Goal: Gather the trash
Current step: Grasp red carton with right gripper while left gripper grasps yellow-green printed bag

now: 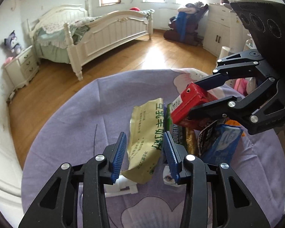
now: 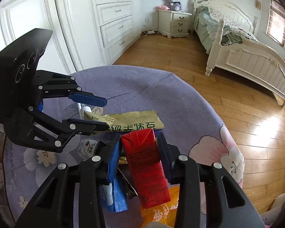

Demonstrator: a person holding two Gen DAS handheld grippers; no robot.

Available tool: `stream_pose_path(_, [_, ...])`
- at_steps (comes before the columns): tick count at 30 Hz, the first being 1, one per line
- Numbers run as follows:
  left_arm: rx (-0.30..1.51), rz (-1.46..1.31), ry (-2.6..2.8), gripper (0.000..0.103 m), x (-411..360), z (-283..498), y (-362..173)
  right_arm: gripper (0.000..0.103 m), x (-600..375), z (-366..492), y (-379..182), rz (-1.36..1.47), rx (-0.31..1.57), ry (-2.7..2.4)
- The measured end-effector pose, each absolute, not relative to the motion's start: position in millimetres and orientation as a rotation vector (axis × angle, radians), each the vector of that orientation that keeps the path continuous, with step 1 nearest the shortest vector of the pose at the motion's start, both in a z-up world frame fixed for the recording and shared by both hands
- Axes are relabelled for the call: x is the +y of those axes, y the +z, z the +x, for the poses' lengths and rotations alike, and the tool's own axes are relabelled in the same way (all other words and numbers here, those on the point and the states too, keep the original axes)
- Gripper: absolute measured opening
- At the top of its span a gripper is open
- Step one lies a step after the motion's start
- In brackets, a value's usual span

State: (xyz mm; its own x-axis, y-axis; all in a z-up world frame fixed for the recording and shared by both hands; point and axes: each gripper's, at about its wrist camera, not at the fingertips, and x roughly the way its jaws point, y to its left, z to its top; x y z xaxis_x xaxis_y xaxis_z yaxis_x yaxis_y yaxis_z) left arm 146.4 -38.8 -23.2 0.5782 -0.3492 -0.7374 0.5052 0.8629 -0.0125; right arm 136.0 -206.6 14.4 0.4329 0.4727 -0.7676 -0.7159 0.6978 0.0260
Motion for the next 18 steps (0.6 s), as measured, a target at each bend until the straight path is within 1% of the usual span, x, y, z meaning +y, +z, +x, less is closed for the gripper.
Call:
stream_pose_path(1, [0.802, 0.209, -0.505, 0.041, -40, 144, -20, 0.033, -210, 135, 16, -0.318, 0.824, 0.741])
stream_pose_path(4, [0.790, 0.256, -0.495, 0.041, -48, 141, -20, 0.033, -222, 128, 27, -0.252, 0.774, 0.672])
stream_pose_path(7, [0.834, 0.283, -0.498, 0.041, -55, 146, -32, 0.033, -245, 120, 43, -0.115, 0.721, 0.582])
stream_pose_path(11, [0.831, 0.252, -0.506, 0.041, -53, 142, -34, 0.033, -272, 88, 66, 0.055, 0.620, 0.511])
stream_pose_path(15, [0.842, 0.277, -0.455, 0.041, -58, 150, -41, 0.033, -284, 60, 78, 0.141, 0.569, 0.499])
stream_pose_path(16, [0.845, 0.273, -0.443, 0.038, -57, 152, -43, 0.033, -286, 54, 78, 0.151, 0.562, 0.492])
stream_pose_path(17, [0.845, 0.266, -0.426, 0.028, -57, 154, -42, 0.033, -287, 48, 78, 0.154, 0.558, 0.479])
stream_pose_path(18, [0.849, 0.255, -0.407, 0.023, -55, 156, -42, 0.033, -289, 43, 77, 0.161, 0.562, 0.467])
